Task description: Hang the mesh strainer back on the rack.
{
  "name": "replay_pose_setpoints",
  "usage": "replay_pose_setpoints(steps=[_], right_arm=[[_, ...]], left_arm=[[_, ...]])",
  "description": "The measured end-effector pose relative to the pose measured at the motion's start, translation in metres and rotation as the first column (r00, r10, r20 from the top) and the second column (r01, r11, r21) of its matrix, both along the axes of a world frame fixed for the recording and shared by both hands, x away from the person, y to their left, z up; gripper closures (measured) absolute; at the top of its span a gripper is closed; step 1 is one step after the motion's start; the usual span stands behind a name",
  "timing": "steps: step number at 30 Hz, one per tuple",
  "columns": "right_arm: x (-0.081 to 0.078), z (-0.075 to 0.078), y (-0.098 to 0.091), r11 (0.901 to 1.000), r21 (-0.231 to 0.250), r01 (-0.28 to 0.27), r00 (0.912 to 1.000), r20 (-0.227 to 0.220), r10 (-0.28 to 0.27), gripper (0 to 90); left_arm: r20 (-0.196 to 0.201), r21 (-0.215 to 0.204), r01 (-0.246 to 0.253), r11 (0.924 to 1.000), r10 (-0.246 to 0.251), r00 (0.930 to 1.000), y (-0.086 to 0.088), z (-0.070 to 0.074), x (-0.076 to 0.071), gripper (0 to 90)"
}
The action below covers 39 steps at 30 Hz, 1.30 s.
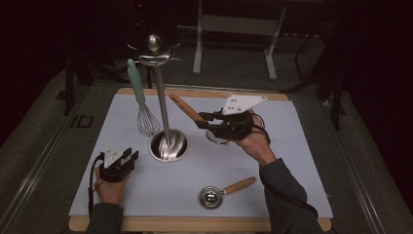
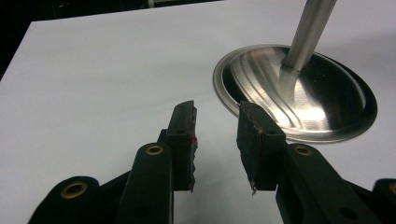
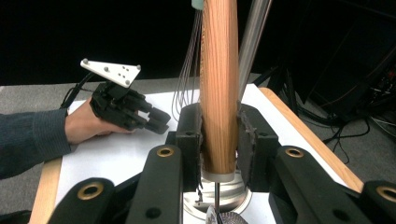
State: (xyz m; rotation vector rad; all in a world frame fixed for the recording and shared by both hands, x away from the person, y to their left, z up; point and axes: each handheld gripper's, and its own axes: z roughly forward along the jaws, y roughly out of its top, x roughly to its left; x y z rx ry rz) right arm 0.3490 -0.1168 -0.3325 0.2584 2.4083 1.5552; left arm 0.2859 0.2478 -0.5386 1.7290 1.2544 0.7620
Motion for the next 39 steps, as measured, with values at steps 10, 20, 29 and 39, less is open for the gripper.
replay_pose_setpoints(steps=[10, 20, 29, 39], right_arm=[[-0.002, 0.01, 0.0, 0.9997, 0.021, -0.008, 0.9998, 0.016, 0.007, 72.1], [-0.002, 0.018, -0.001, 0.9993, 0.035, -0.012, 0.9997, 0.024, 0.011, 72.1], [-0.001, 0.023, -0.001, 0.9986, 0.05, -0.016, 0.9995, 0.029, 0.014, 72.1], [-0.003, 0.029, 0.001, 0.998, 0.058, -0.026, 0.9987, 0.045, 0.024, 72.1]], left_arm=[[0.0, 0.0, 0.0, 1.0, 0.0, 1.0, 0.0, 0.0, 0.0, 67.7], [0.001, 0.001, 0.001, 1.0, -0.001, 1.0, 0.0, 0.0, 0.0, 67.7], [0.0, 0.0, 0.001, 1.0, -0.001, 1.0, 0.0, 0.0, 0.0, 67.7], [0.001, -0.001, 0.0, 1.0, 0.0, 1.0, 0.0, 0.0, 0.0, 67.7]])
